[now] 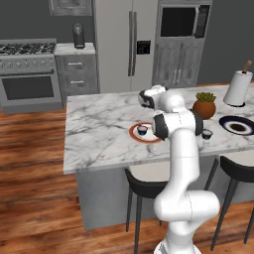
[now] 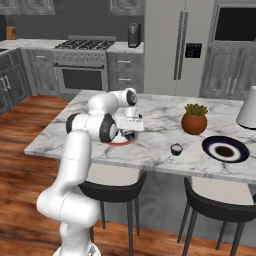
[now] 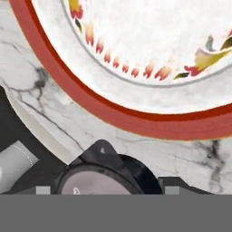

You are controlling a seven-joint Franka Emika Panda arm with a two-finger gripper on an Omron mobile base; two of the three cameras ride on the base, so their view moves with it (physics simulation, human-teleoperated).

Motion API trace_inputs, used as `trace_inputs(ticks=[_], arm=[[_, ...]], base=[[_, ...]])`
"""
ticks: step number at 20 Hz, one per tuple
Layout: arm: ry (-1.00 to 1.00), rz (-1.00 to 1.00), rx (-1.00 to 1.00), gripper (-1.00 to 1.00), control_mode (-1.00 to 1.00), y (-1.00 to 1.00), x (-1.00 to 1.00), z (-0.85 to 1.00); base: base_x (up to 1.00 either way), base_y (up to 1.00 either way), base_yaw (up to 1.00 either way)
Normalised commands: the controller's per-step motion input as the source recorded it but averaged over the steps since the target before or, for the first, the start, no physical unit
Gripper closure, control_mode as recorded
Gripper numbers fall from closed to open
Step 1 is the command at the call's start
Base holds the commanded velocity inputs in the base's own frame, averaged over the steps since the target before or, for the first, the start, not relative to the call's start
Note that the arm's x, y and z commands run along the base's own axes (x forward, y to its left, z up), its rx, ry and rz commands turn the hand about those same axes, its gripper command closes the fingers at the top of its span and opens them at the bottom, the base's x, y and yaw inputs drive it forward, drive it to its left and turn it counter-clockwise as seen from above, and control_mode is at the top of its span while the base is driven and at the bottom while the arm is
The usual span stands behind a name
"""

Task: Place two yogurt containers on each plate.

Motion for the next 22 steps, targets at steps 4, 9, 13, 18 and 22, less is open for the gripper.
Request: trace_inputs(ticks=[4,9,13,18,22], arm=[[0.10,0.14,0.01,1.00,-1.00,0.26,0.27,-0.02],[-0.39,0.01,0.19,1.00,-1.00,0.01,0.09,-0.05],[-0.35,0.00,0.26,1.00,-1.00,0.00,0.09,-0.14],[-0.03,0.00,0.03,1.00,-1.00,0.01,0.08,-0.20],[0.00,0.00,0.00,1.00,-1.00,0.06,0.00,-0.18]], base=[[0.00,0.00,0.00],[0.00,0.00,0.00],[0.00,0.00,0.00],[0.00,0.00,0.00],[0.00,0.00,0.00]])
